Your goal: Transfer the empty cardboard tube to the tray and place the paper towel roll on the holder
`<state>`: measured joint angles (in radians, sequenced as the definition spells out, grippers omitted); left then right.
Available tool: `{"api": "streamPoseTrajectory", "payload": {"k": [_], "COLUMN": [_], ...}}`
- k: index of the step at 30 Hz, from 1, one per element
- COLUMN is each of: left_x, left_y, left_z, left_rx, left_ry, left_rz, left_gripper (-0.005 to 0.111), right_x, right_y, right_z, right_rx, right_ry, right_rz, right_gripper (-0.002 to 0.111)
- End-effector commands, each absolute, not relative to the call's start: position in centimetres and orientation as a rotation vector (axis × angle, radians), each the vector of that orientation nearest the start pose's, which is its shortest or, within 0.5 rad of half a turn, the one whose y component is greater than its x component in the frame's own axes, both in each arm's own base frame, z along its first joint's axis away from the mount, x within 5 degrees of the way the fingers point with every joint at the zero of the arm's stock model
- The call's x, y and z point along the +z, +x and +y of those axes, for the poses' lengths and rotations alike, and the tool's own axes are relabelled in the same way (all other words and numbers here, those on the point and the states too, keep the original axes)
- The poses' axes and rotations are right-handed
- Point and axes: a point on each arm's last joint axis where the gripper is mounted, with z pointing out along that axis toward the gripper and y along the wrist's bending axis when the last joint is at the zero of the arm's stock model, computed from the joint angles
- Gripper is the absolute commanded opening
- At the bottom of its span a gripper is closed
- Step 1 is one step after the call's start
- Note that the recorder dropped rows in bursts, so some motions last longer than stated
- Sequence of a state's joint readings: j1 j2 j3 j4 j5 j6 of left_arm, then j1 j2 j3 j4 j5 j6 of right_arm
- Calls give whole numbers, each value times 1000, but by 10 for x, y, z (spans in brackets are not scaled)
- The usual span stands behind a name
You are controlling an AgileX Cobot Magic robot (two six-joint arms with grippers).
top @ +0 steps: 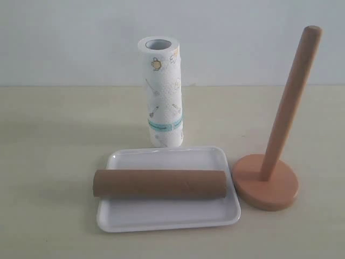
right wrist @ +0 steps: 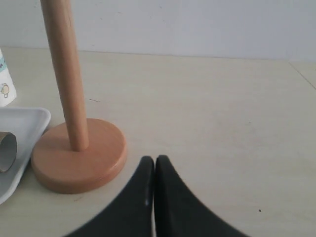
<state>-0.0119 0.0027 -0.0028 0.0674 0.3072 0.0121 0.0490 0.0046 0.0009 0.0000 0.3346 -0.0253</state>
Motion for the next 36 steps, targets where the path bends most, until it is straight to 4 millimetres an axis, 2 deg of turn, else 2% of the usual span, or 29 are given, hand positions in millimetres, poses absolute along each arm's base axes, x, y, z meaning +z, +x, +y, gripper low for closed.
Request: {"api": "streamPoseTrajectory", "payload": {"k": [1,29,36], "left_x": [186,186,197], "left_y": [54,54,56], "left_z": [1,1,0], "left_rx": [65,65,61], "left_ry": [64,64,65], "left_rz": [1786,1786,1661], "left_gripper": [4,4,4], "right_x": [183,183,183], "right_y": [54,54,54], "right_z": [3,3,3], "right_rx": [14,16,17], "right_ry": [-77,-75,-73], "right_rz": [1816,1816,1816], "right_gripper": [0,0,0]}}
